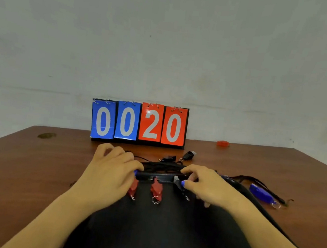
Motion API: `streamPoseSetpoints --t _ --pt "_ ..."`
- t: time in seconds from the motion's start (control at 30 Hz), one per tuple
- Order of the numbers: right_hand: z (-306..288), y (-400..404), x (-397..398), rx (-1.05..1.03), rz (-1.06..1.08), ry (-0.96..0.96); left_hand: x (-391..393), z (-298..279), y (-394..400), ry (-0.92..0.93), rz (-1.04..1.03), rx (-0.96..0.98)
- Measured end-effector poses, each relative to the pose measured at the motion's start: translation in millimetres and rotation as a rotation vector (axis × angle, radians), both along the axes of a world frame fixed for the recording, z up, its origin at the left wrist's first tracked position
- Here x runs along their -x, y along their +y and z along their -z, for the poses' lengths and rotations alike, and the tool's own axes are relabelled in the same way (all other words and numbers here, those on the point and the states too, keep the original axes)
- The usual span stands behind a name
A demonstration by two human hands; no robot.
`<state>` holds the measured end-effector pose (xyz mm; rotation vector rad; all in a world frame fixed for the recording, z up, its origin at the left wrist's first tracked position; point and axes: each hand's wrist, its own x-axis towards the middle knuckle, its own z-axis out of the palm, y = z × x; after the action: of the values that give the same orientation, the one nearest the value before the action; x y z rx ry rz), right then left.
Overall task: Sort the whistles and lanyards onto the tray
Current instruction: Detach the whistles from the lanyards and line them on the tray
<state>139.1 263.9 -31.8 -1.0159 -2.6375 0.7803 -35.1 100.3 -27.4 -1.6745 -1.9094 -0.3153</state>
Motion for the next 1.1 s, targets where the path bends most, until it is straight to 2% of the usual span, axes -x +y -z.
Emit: streamPoseSetpoints --t 0.1,0.23,0.37,0.53,0.67,0.93,1.1 --pt "0.4 -2.1 1.4 -0.001 -0.007 -0.014 -2.3 3.0 -0.6 -0.213 0.014 0.037" --pt "0.3 -6.2 5.0 -0.014 -0.046 -0.003 -13.6 11.4 7.8 -0.283 0.075 0.181" --pt "3.1 -7.4 7.0 -0.039 -0.072 0.005 -18.6 19.3 10.9 -0.226 0.069 0.334" --pt "2.3 -7.9 7.7 -0.067 -0.111 -0.023 -12.2 21.5 14.7 -0.170 0.043 0.379" --pt "4.0 -7.6 9.6 -0.149 -0.117 -0.035 -10.0 20.6 16.8 -0.177 0.050 0.354" --pt "5.9 -8.6 10.3 -0.150 -0.145 -0.018 -5.4 16.2 13.3 -0.158 -0.051 0.221" --pt "5.0 -11.1 9.5 -0.177 -0.156 -0.010 -14.8 23.6 15.8 -0.180 0.036 0.348"
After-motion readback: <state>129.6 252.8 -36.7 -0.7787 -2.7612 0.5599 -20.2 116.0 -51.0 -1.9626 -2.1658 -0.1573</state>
